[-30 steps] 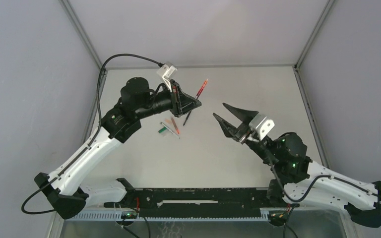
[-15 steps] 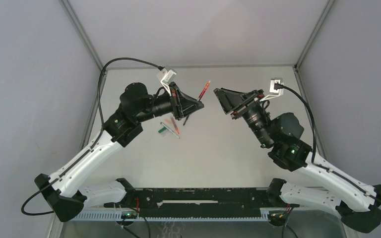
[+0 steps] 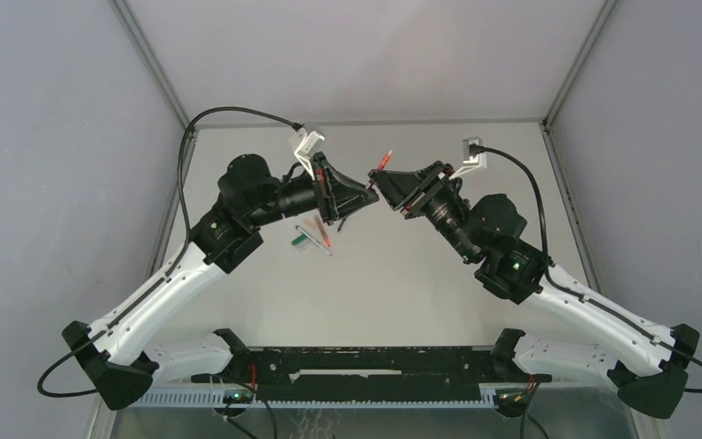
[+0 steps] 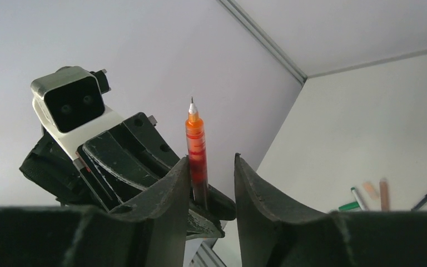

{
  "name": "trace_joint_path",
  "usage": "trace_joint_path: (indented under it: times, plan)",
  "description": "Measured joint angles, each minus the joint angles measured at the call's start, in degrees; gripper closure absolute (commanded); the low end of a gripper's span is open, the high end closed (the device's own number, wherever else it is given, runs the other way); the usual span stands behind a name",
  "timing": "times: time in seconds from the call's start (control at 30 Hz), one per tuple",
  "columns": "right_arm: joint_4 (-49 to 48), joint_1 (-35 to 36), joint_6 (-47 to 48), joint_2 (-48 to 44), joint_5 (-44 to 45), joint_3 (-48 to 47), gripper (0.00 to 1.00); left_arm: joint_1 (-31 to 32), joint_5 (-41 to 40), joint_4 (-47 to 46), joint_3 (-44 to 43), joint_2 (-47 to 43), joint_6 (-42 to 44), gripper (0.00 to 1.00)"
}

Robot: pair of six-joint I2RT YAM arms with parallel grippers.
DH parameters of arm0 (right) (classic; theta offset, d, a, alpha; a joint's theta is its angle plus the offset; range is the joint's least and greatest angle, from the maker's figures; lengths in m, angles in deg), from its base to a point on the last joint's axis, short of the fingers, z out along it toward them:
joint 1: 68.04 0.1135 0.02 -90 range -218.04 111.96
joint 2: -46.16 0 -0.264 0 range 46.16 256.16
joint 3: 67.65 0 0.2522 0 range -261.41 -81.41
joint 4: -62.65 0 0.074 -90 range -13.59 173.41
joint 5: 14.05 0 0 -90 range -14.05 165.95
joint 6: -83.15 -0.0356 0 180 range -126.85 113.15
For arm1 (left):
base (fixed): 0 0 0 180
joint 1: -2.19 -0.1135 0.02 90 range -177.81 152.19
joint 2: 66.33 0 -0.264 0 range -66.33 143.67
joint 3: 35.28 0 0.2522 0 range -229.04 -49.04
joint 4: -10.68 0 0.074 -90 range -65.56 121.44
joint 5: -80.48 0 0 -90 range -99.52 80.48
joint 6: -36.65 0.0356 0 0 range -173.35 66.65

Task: Insert the pens into the pen caps
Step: Adjust the pen.

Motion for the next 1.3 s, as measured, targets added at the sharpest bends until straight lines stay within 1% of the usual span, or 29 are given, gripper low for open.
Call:
trace_joint_path:
  times: [0.07, 0.13, 0.2, 0.27, 0.33, 0.47, 0.57, 0.7, 1.0, 1.1, 1.3]
  plan:
    - [-0.2, -0.2, 0.0, 0.2, -0.6, 0.0, 0.68, 0.0, 0.1, 0.0, 0.0, 0.0, 0.0, 1.0]
    - [-0.5, -0.2, -0.2, 0.3, -1.1, 0.0, 0.75, 0.0, 0.2, 0.0, 0.0, 0.0, 0.0, 1.0]
    - [-0.8, -0.3, -0.1, 0.3, -1.7, -0.1, 0.89, 0.0, 0.4, 0.1, 0.0, 0.1, 0.0, 0.93]
    - [-1.0, -0.3, 0.3, 0.3, -2.0, -0.2, 1.0, 0.0, 0.5, 0.0, 0.0, 0.2, 0.0, 0.86]
    - [-1.0, -0.3, 1.0, 0.4, -2.1, -0.2, 1.0, 0.0, 0.5, 0.0, 0.0, 0.2, 0.0, 0.8]
    - [-0.7, -0.3, 1.9, 0.7, -2.2, -0.4, 1.0, 0.0, 0.6, 0.0, 0.0, 0.6, 0.1, 0.63]
    - [-0.1, -0.3, 2.9, 1.3, -2.4, -1.3, 1.0, 0.1, 1.0, 0.2, 0.0, 0.9, -0.1, 0.59]
    - [0.2, -0.3, 4.0, 1.3, -2.2, -1.7, 1.0, 0.1, 1.1, 0.5, 0.0, 0.9, -0.1, 0.61]
    - [1.0, -0.5, 7.2, -0.2, -1.0, -1.7, 1.0, 0.1, 3.0, 1.4, 0.0, 1.1, 0.1, 0.73]
    - [1.3, -0.9, 7.9, -1.0, -0.7, -1.7, 1.0, 0.1, 3.6, 1.8, 0.0, 1.1, 0.1, 0.82]
    - [2.6, -1.2, 8.3, -2.0, -1.0, -1.7, 1.0, 0.2, 4.5, 1.8, 0.0, 1.3, 0.3, 0.97]
